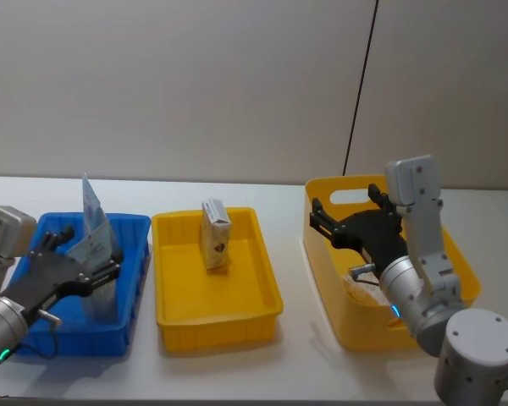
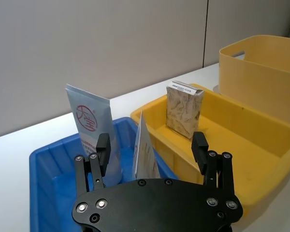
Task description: Bimanual collaborative sorting of washing and personal care products
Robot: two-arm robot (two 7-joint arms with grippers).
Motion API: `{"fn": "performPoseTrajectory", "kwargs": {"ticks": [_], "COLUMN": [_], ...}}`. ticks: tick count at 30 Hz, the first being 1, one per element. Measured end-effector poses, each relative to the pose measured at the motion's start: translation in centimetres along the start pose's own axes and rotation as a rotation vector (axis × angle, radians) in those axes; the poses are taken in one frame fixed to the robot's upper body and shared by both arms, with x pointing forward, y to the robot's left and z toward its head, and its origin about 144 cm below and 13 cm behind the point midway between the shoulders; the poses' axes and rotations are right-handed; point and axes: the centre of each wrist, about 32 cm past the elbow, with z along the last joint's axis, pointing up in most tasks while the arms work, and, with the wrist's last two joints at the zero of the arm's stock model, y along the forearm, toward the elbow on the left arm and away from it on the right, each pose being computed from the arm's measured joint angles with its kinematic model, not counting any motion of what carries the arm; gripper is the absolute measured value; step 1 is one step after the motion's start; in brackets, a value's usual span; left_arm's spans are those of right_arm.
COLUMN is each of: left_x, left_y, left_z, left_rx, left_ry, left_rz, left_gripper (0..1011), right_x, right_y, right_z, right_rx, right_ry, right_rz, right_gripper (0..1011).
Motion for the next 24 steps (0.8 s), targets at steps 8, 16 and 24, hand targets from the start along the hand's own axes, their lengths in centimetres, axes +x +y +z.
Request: {"fn": "performPoseTrajectory", "kwargs": {"ticks": [8, 16, 24], "left_x": [-0.3, -0.4, -0.4], "left_y": [-0.7, -1.3, -1.5], "left_z": [-0.9, -1.9, -3.0], "left_rx": [0.01, 0.02, 0.031], "left_ry": [0.023, 0.045, 0.065], "left_rz": [-0.016, -0.018, -0.007], "left_gripper": [1001, 1002, 1001], "right_x": [0.0, 0.0, 0.0], "right_y": [0.0, 0.0, 0.0], "right_z": [0.0, 0.0, 0.0], "right_rx": [0.0, 0.0, 0.0], "right_ry": [0.0, 0.0, 0.0], "right_rz": [0.0, 0.0, 0.0], "right_gripper": [1004, 1004, 1004]}}
